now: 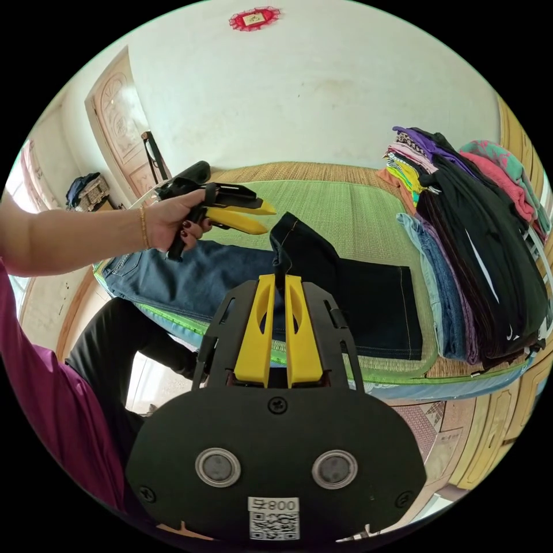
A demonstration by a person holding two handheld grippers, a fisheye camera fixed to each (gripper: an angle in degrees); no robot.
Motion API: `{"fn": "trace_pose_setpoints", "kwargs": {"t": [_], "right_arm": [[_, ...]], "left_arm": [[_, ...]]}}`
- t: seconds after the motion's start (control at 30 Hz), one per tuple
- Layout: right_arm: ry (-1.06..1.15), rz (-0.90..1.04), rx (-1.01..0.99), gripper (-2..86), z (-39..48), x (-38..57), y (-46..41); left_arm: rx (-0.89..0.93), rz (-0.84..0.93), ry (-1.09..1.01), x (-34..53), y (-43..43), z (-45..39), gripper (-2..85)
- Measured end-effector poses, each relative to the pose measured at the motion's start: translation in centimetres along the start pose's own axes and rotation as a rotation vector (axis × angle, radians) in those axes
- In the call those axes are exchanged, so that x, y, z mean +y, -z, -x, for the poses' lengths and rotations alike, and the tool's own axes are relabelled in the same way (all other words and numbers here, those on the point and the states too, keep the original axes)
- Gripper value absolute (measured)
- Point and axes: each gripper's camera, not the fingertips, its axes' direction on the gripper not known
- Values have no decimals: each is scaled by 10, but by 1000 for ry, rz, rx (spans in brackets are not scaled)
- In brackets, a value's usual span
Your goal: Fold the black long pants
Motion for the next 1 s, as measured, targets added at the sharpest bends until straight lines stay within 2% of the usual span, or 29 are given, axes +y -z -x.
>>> {"fn": "trace_pose_setpoints", "kwargs": {"t": [0.17, 0.27, 0.4, 0.47, 0.63, 0.8, 1.0], "right_arm": [[-18, 1, -26, 30, -17, 15, 15], [-49, -20, -52, 30, -34, 26, 29], [-142, -163, -178, 29, -77, 47, 76], [-186, -251, -216, 27, -99, 59, 101], [-356, -346, -245, 25, -176, 98, 130], [-526, -313, -270, 24, -241, 142, 118], [-642, -261, -264, 23, -295, 182, 91]], "left_arm": [[-48, 86, -32, -31, -38, -22, 49], [8, 54, -55, -38, -47, -45, 36], [177, -49, -151, -43, -50, -107, 30], [188, -69, -228, -48, -57, -140, 29], [99, -32, -320, -73, -115, -201, 28], [-51, 96, -346, -107, -207, -226, 27], [-138, 193, -290, -139, -298, -228, 28]]}}
